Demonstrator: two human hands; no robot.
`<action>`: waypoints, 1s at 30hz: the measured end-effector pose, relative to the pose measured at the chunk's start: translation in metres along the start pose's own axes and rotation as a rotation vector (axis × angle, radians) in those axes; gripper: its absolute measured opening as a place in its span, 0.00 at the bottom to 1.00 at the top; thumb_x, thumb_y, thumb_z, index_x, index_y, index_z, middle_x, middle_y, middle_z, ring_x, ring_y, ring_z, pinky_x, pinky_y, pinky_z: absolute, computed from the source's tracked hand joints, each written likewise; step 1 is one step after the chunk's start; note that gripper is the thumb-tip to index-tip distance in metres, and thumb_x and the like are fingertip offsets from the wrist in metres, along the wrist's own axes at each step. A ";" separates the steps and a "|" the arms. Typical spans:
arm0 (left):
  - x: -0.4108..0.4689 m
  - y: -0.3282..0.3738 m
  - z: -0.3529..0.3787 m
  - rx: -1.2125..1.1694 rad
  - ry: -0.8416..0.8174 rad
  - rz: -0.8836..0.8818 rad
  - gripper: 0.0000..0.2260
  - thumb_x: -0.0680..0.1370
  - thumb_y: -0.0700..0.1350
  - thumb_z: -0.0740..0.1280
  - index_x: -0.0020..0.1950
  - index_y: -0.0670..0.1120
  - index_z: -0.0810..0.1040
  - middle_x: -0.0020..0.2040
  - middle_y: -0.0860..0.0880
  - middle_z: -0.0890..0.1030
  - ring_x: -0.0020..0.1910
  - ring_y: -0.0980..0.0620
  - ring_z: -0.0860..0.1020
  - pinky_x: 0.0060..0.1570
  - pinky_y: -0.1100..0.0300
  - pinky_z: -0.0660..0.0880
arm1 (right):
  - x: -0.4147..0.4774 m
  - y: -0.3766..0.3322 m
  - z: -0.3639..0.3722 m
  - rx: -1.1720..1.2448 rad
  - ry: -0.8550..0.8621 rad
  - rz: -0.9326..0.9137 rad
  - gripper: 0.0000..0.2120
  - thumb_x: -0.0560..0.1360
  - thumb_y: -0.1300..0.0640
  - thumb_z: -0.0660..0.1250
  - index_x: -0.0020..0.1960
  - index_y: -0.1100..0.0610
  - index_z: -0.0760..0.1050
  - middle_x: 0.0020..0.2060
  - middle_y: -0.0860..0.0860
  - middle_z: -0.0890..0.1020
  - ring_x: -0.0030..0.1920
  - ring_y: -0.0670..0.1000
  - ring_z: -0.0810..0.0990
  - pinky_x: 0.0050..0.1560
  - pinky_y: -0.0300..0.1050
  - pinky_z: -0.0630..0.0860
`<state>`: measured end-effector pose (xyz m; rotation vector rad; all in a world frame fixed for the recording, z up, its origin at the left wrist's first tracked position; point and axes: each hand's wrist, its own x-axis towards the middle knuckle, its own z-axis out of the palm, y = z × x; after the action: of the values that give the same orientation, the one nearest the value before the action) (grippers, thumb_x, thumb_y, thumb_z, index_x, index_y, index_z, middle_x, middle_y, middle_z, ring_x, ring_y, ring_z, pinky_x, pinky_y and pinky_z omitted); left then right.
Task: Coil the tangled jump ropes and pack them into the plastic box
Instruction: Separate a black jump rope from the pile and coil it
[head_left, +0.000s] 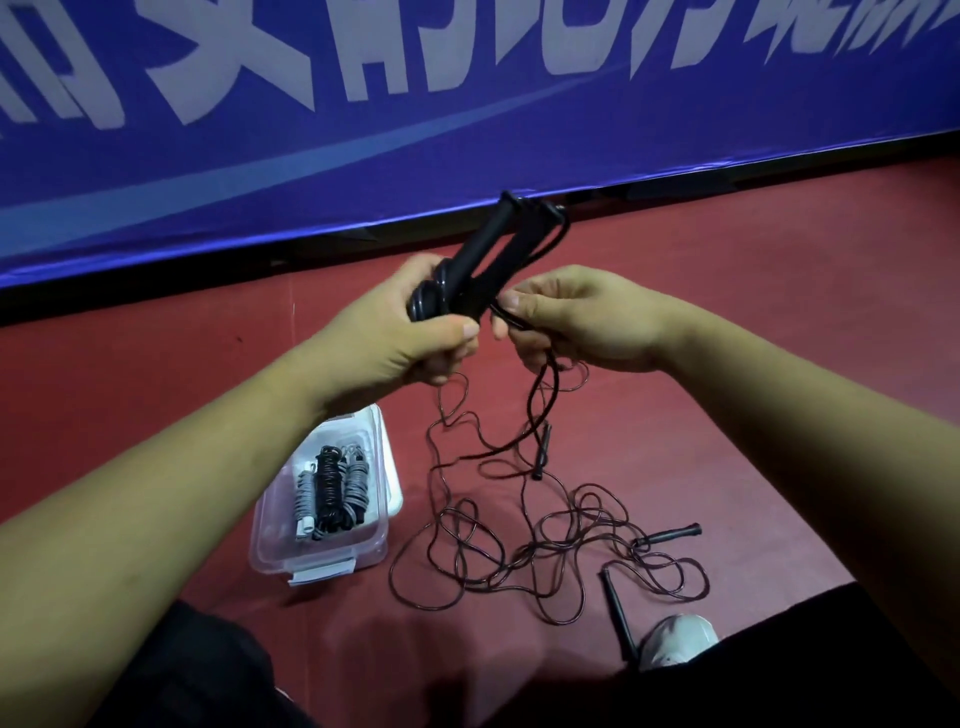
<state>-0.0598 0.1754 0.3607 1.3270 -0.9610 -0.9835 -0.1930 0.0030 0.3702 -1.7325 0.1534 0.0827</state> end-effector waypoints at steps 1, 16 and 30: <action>0.002 0.000 0.000 -0.037 0.011 0.000 0.22 0.73 0.36 0.67 0.65 0.48 0.67 0.34 0.44 0.75 0.28 0.50 0.68 0.31 0.59 0.67 | 0.000 0.000 0.003 0.000 0.022 0.000 0.16 0.85 0.56 0.53 0.48 0.62 0.74 0.28 0.50 0.64 0.29 0.48 0.65 0.31 0.36 0.68; 0.013 0.003 -0.013 -0.390 0.175 -0.131 0.06 0.82 0.47 0.61 0.46 0.52 0.66 0.34 0.45 0.70 0.27 0.53 0.63 0.29 0.62 0.55 | -0.003 0.005 0.007 -0.247 0.241 0.076 0.12 0.84 0.54 0.60 0.49 0.62 0.77 0.30 0.51 0.70 0.29 0.49 0.69 0.30 0.41 0.69; 0.022 -0.003 -0.035 -0.079 0.403 -0.164 0.06 0.81 0.38 0.61 0.49 0.47 0.65 0.33 0.43 0.71 0.27 0.53 0.64 0.27 0.63 0.57 | -0.013 -0.018 0.000 -0.341 0.272 0.155 0.11 0.80 0.55 0.67 0.49 0.63 0.76 0.26 0.48 0.71 0.25 0.48 0.67 0.27 0.42 0.66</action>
<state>-0.0202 0.1650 0.3565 1.4822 -0.5097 -0.8230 -0.2032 0.0071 0.3895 -2.0661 0.4984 -0.0155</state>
